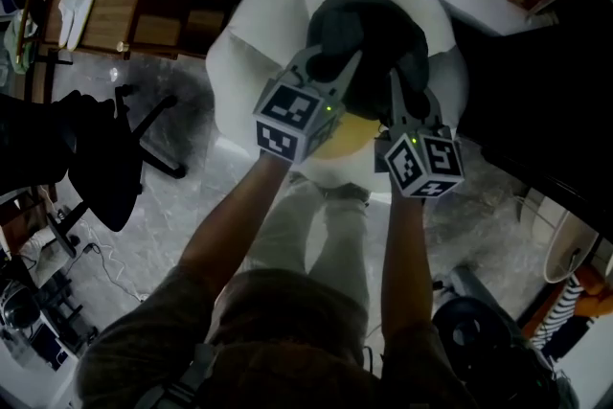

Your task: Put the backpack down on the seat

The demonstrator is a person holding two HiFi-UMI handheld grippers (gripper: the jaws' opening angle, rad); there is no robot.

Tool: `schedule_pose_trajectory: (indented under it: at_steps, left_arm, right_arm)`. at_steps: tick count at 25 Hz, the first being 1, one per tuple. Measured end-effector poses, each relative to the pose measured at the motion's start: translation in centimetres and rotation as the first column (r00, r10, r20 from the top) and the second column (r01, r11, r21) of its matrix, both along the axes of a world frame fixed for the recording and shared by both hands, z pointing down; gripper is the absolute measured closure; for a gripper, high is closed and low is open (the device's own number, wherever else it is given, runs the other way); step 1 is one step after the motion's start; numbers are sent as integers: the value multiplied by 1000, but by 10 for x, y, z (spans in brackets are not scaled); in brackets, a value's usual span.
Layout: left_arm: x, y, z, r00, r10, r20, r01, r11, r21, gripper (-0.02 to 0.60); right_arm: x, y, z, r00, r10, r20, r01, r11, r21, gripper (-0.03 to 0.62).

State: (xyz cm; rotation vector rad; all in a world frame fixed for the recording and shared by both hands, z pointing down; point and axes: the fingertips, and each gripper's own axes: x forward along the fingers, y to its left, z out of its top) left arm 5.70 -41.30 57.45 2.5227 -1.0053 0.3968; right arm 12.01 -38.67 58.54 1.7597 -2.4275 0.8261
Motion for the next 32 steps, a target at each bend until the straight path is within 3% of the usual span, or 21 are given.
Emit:
schedule_pose_trajectory:
  at_steps: [24, 27, 32]
  left_arm:
    - [8, -9, 53, 1000, 20, 15, -20, 1000, -18, 539]
    - [4, -9, 56, 1000, -5, 26, 5, 1000, -28, 507]
    - [-2, -7, 64, 998, -48, 49, 51, 997, -51, 382]
  right_arm:
    - [-6, -14, 52, 999, 51, -9, -51, 998, -35, 548]
    - [-4, -12, 54, 997, 71, -20, -72, 997, -40, 509]
    - [5, -5, 63, 993, 109, -49, -113, 991, -74, 419]
